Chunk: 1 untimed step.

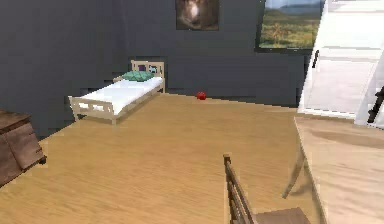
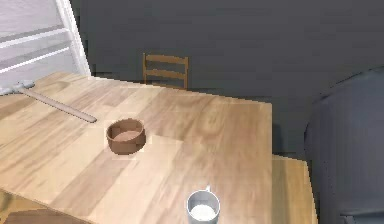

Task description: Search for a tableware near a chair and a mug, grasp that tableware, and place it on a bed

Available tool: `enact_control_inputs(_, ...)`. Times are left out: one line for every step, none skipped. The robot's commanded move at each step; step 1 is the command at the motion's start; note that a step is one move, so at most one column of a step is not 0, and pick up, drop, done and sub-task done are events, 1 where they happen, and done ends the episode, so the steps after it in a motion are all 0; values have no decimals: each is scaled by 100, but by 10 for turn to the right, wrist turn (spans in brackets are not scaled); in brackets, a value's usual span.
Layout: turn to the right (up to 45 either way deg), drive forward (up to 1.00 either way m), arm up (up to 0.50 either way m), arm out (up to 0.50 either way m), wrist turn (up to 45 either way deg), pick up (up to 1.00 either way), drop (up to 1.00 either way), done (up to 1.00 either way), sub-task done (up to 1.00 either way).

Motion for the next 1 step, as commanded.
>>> enact_control_inputs(-150,0,0,0,0,0,0,0,0)
